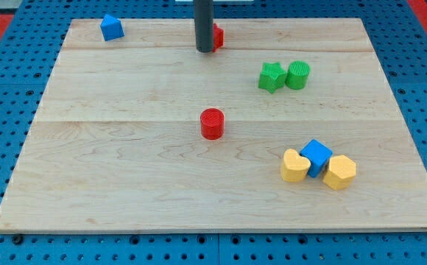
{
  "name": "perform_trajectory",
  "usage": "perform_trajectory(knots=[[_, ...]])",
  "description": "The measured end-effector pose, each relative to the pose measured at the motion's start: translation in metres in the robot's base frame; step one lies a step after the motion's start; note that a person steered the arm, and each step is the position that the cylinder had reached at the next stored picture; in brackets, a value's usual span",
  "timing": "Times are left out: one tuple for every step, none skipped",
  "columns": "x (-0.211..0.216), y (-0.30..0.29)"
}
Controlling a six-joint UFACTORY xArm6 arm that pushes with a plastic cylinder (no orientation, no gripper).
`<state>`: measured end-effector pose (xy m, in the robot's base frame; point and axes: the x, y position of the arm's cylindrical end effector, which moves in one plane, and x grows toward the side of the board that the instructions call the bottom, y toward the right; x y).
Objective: Point your arm at the green star
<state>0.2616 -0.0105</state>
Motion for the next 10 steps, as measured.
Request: perform_trajectory(knots=[[-0.001, 0.002], [-0.015, 0.002], [-0.027, 0.002], [-0.016, 0.002], [0.016, 0.002], [0.055, 0.004], [0.067, 0.034], [0.071, 0.061], [0.117, 0.065], [0.145, 0.071]])
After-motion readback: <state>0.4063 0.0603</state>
